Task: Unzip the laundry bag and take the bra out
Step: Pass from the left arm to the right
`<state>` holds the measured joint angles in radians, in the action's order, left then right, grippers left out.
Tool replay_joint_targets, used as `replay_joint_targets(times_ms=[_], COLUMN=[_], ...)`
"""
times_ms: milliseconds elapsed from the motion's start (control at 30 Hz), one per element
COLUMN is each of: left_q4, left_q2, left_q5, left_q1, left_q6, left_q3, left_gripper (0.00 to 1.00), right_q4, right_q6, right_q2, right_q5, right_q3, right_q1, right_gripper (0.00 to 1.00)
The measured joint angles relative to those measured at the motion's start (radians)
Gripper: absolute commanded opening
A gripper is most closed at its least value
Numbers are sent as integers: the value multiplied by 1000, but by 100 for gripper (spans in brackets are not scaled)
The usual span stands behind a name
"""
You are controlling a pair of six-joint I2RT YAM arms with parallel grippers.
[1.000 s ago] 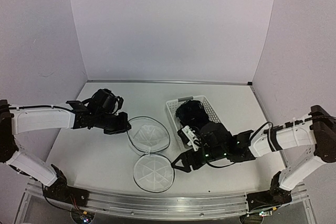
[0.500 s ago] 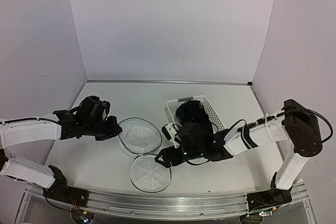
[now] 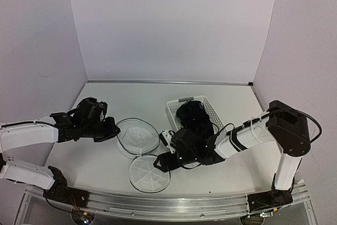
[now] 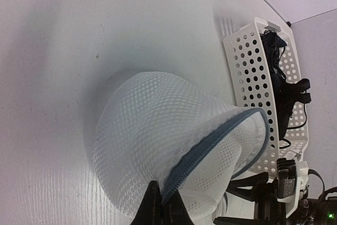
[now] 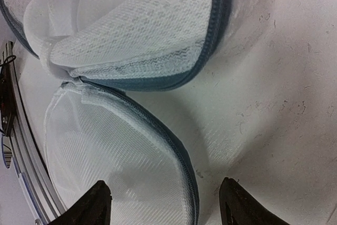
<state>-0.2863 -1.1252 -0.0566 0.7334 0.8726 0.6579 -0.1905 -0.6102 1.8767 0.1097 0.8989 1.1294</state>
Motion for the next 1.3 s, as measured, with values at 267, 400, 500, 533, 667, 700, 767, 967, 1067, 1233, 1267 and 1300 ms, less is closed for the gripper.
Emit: replay_joint_targets(times_ms=[267, 400, 500, 533, 667, 700, 767, 967, 1067, 1233, 1267, 1300], left_q4=[0, 0, 0, 0, 0, 0, 0, 4, 8, 9, 9, 11], left_q2=[0, 0, 0, 0, -1, -1, -1, 1, 5, 23, 24, 24], left_q5=[0, 0, -1, -1, -1, -1, -1, -1, -1, 2, 5, 9], left_q1=[0, 0, 0, 0, 0, 0, 0, 1, 1, 2, 2, 3], left_q6=[0, 0, 0, 0, -1, -1, -1, -5, -5, -8, -9, -9], left_q3=[0, 0, 0, 0, 0, 0, 0, -10, -17, -18, -18, -19], left_gripper=[0, 0, 0, 0, 0, 0, 0, 0, 0, 1, 3, 5], right_q4=[-28, -47, -60, -65, -77, -78, -79, -78, -75, -33, -16, -2], right_q6=[-27, -35, -44, -45, -47, -48, -52, -52, -47, -14, -4, 7], right_q2=[16, 16, 16, 16, 14, 12, 0, -58, -100, -168, -182, -192], right_q5=[50, 76, 91, 96, 108, 109, 109, 106, 99, 85, 83, 83], right_q3=[0, -1, -1, -3, -13, -18, -30, -54, -56, -55, -55, -53], right_q1=[0, 0, 0, 0, 0, 0, 0, 0, -1, -9, -11, -14], right_gripper=[57, 38, 21, 16, 0, 0, 0, 0, 0, 0, 0, 0])
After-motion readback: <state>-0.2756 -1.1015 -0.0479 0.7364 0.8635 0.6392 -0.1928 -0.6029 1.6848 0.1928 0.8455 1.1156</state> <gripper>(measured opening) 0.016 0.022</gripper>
